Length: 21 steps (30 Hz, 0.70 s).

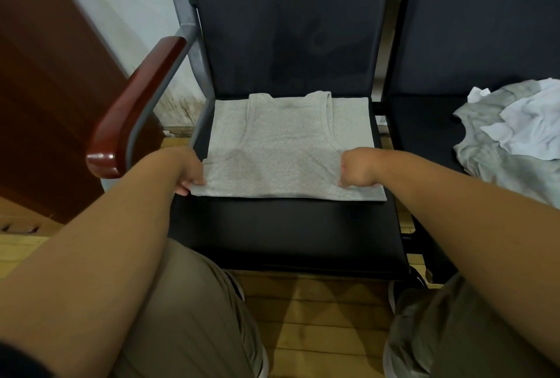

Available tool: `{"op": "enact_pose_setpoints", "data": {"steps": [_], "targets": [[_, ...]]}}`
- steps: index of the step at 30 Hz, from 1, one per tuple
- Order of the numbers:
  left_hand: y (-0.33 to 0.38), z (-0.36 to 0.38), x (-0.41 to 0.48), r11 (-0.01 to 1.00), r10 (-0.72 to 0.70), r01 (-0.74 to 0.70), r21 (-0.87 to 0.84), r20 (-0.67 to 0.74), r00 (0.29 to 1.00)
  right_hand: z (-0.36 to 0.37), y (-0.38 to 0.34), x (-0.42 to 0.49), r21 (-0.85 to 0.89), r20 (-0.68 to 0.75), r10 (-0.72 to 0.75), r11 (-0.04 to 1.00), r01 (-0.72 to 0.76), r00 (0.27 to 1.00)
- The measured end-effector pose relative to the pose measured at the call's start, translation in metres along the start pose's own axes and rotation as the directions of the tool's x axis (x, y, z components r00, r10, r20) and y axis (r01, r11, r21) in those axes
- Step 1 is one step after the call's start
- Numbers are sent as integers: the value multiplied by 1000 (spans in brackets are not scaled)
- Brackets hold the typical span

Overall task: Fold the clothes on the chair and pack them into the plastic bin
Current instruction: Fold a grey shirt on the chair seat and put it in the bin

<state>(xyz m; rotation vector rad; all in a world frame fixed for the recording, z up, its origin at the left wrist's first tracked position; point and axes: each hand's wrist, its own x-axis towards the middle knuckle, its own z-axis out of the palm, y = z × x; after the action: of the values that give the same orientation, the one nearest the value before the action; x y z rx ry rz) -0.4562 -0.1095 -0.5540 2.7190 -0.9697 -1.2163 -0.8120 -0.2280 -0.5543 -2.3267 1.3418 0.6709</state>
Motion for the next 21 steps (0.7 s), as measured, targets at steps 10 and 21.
{"op": "enact_pose_setpoints", "data": {"steps": [10,21], "targets": [[12,2,5,996,90,-87,27,-206,974,-2,-4,-6,306,-28,-84,948,88,996],[19,1,12,960,176,-69,271,-395,902,4,-10,-8,192,-67,-113,973,124,991]]}}
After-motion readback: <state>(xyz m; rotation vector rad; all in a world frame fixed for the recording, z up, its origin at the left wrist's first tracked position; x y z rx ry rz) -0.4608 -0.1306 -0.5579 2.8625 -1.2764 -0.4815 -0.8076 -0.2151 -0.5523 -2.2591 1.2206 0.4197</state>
